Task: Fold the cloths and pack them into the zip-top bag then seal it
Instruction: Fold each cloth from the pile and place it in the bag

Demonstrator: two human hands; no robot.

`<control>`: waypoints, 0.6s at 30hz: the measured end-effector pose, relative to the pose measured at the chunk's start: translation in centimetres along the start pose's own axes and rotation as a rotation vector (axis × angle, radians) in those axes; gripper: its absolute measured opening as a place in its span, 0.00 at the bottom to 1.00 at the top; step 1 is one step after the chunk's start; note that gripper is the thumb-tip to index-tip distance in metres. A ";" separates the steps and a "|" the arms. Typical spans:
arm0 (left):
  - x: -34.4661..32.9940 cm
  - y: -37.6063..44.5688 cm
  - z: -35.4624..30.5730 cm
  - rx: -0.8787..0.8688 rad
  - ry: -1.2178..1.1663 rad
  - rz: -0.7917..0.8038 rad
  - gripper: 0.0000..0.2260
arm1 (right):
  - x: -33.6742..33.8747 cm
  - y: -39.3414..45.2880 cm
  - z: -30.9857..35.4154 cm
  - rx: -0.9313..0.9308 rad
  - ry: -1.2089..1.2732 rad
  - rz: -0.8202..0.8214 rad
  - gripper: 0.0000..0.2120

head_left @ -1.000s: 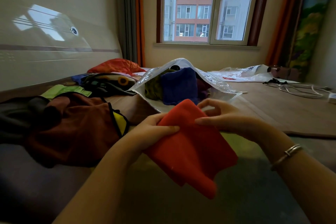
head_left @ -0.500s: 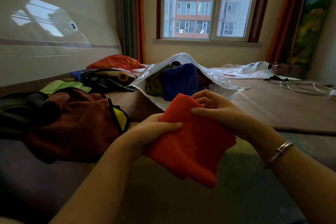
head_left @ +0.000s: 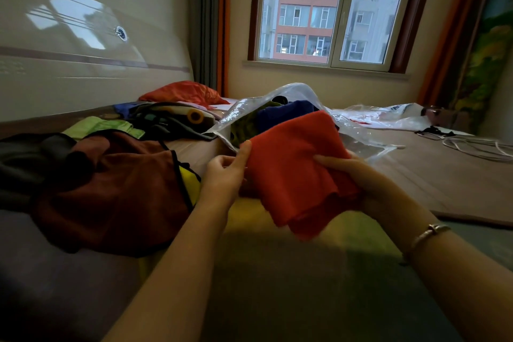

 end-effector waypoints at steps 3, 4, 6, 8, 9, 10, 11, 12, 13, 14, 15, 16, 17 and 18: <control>1.1 1.6 -0.2 -0.005 -0.020 -0.082 0.20 | 1.5 2.2 1.1 0.122 0.131 -0.153 0.19; 1.2 2.2 -0.1 -0.005 -0.018 -0.091 0.20 | 2.0 3.0 1.3 0.159 0.168 -0.203 0.19; 1.1 3.1 0.2 0.014 -0.013 -0.092 0.19 | 2.5 4.9 1.4 0.220 0.207 -0.242 0.21; 1.0 4.0 0.8 0.038 -0.032 -0.093 0.21 | 2.7 6.8 1.4 0.260 0.154 -0.263 0.20; 1.0 4.5 1.0 0.045 -0.033 -0.099 0.23 | 2.8 7.8 1.3 0.268 0.103 -0.279 0.19; 1.1 4.9 1.1 0.045 -0.025 -0.108 0.24 | 2.7 8.8 1.2 0.264 0.042 -0.294 0.18; 1.3 5.3 1.1 0.038 -0.013 -0.118 0.24 | 2.5 10.0 1.1 0.253 -0.016 -0.295 0.17; 1.5 5.6 1.2 0.029 -0.004 -0.129 0.23 | 2.1 11.2 1.0 0.236 -0.068 -0.279 0.15; 1.8 5.9 1.3 0.018 0.003 -0.138 0.21 | 1.4 12.6 0.8 0.217 -0.096 -0.248 0.14; 2.1 6.3 1.4 0.002 0.010 -0.147 0.19 | 0.7 14.0 0.6 0.196 -0.097 -0.216 0.13; 2.5 6.6 1.5 -0.017 0.012 -0.161 0.17 | 0.2 15.6 0.4 0.182 -0.072 -0.190 0.13; 2.9 7.0 1.6 -0.039 0.015 -0.178 0.15 | -0.1 17.0 0.3 0.185 -0.031 -0.172 0.13; 3.2 7.3 1.6 -0.063 0.022 -0.192 0.14 | -0.3 18.5 0.3 0.196 0.001 -0.168 0.14; 3.5 7.5 1.4 -0.086 0.035 -0.200 0.14 | -0.4 19.8 0.2 0.195 -0.008 -0.185 0.15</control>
Point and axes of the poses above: each hand's wrist, its own y-axis towards the middle knuckle, its own x-axis out of the back of the hand, z = x × y, the point moved 10 cm from there along y, towards the middle knuckle, and after that the axes turned 13 degrees about z, right-handed, at the moved point
